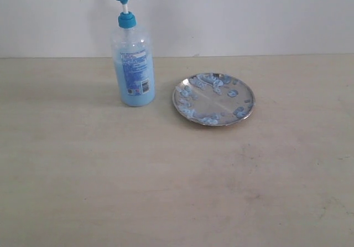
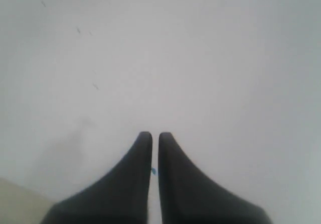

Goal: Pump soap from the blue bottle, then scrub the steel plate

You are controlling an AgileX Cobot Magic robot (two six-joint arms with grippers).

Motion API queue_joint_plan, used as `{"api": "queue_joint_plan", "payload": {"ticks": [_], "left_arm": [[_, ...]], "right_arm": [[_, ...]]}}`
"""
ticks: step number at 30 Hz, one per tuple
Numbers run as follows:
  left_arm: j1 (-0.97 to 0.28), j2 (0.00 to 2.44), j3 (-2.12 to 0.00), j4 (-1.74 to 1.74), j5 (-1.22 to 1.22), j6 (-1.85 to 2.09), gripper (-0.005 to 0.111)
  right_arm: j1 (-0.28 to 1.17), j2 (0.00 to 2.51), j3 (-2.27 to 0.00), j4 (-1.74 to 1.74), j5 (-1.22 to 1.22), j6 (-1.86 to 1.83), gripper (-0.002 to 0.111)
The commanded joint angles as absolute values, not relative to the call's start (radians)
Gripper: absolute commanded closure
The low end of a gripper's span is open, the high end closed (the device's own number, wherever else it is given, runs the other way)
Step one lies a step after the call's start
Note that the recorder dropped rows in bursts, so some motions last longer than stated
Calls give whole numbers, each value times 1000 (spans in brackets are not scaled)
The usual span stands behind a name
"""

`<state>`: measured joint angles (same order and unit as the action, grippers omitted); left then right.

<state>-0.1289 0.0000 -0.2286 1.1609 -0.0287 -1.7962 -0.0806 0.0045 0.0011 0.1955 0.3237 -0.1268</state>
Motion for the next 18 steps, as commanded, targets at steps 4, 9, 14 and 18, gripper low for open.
{"api": "queue_joint_plan", "payload": {"ticks": [4, 9, 14, 18], "left_arm": [[-142, 0, -348, 1195, 527, -1095, 103], [-150, 0, -337, 752, 311, -1095, 103], [-150, 0, -322, 608, 123, -1111, 103], [-150, 0, -254, 453, 197, -732, 103]], "right_arm": [[-85, 0, 0, 197, 322, -133, 109], [-85, 0, 0, 197, 322, -133, 109], [-85, 0, 0, 197, 322, -133, 109], [-85, 0, 0, 197, 322, -133, 109]]}}
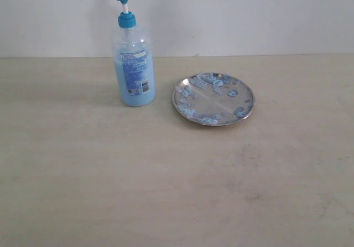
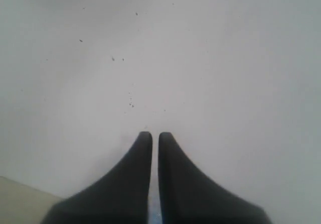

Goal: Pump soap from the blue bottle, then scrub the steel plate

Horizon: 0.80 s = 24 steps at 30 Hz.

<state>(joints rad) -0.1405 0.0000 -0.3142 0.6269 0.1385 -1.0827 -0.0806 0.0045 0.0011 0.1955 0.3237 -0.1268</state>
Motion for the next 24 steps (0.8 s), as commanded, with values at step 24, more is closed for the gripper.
{"api": "queue_joint_plan", "payload": {"ticks": [24], "left_arm": [[119, 0, 0, 8, 350, -27, 103]], "right_arm": [[-85, 0, 0, 197, 322, -133, 109]]}}
